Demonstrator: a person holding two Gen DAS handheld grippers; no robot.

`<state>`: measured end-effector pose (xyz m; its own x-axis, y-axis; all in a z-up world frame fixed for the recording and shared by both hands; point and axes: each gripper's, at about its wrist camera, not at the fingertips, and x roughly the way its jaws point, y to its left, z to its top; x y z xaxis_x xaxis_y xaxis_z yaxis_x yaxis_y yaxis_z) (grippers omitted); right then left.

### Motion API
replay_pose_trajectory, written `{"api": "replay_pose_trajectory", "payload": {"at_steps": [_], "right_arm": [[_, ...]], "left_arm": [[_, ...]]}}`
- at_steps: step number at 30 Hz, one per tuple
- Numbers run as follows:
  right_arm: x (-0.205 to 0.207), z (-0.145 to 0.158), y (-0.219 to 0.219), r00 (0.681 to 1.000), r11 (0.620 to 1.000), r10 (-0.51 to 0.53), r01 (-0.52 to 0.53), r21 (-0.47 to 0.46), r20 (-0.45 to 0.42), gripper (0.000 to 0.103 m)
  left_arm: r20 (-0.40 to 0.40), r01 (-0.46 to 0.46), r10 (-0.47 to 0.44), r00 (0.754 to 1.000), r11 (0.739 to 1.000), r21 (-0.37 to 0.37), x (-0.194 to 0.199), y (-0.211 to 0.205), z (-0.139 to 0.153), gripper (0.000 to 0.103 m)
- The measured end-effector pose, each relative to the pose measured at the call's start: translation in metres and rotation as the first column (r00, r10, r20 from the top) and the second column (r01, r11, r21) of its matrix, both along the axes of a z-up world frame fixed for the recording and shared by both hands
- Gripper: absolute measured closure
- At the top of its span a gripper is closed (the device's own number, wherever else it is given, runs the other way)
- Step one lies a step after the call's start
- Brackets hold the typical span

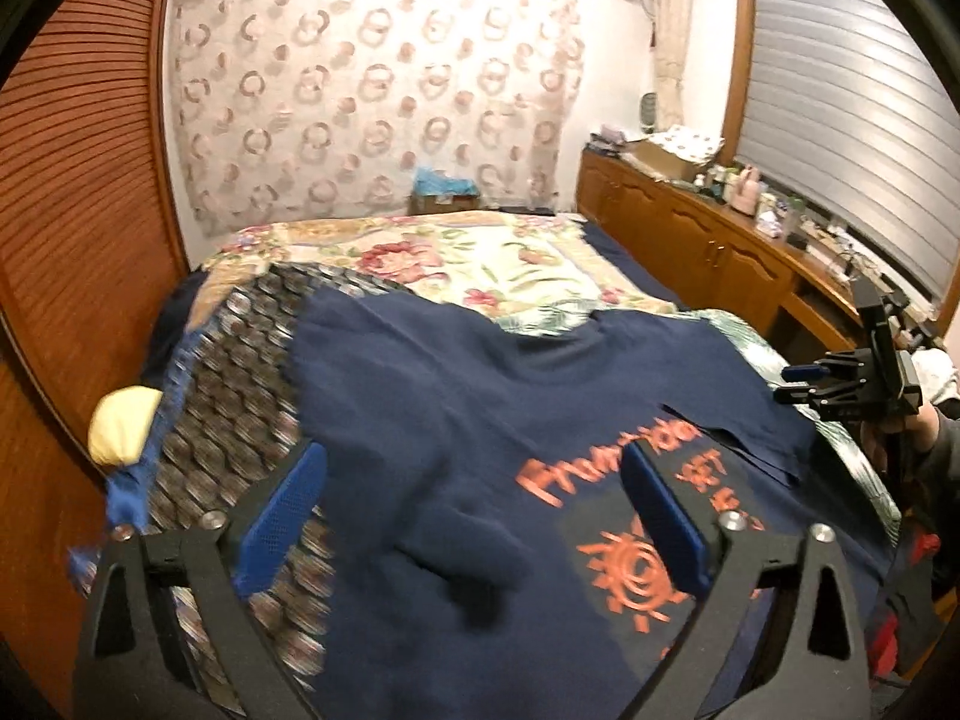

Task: Fold small clothes
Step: 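Grasp the navy T-shirt hem with the left tool while the right tool grasps the hem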

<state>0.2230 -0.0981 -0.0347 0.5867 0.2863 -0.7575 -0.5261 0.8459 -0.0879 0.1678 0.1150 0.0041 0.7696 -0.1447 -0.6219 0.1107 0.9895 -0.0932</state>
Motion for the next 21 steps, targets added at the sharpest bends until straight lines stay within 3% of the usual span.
{"api": "replay_pose_trajectory", "payload": {"at_steps": [1, 3, 5, 13, 15, 17, 21], "right_arm": [[0.009, -0.004, -0.001, 1.0, 1.0, -0.012, 0.012, -0.001, -0.001, 0.056], [0.028, -0.01, -0.003, 0.999, 0.999, -0.04, 0.04, -0.002, -0.009, 0.056], [0.045, -0.014, -0.005, 0.998, 0.998, -0.063, 0.063, -0.011, -0.01, 0.056], [0.097, -0.03, -0.007, 0.995, 0.996, -0.092, 0.092, -0.001, -0.046, 0.056], [0.101, -0.03, -0.004, 0.994, 0.995, -0.096, 0.095, -0.01, -0.046, 0.056], [0.107, -0.033, -0.003, 0.994, 0.996, -0.094, 0.094, -0.002, -0.053, 0.056], [0.114, -0.031, -0.004, 0.994, 0.995, -0.092, 0.093, 0.019, -0.056, 0.056]], "left_arm": [[-0.013, -0.007, 0.007, 1.0, 1.0, 0.002, 0.01, 0.008, 0.001, 0.012], [-0.038, -0.011, 0.01, 0.999, 1.0, -0.007, 0.025, 0.02, 0.0, 0.031], [-0.076, -0.021, 0.02, 0.997, 1.0, -0.01, 0.045, 0.032, -0.002, 0.039], [-0.202, -0.044, 0.044, 0.978, 0.999, 0.005, 0.103, 0.051, -0.026, 0.04], [-0.228, -0.041, 0.042, 0.973, 0.999, 0.009, 0.113, 0.054, -0.033, 0.056], [-0.239, -0.041, 0.043, 0.97, 0.999, 0.014, 0.116, 0.053, -0.036, 0.063], [-0.234, -0.034, 0.04, 0.971, 0.999, 0.032, 0.118, 0.05, -0.035, 0.064]]}}
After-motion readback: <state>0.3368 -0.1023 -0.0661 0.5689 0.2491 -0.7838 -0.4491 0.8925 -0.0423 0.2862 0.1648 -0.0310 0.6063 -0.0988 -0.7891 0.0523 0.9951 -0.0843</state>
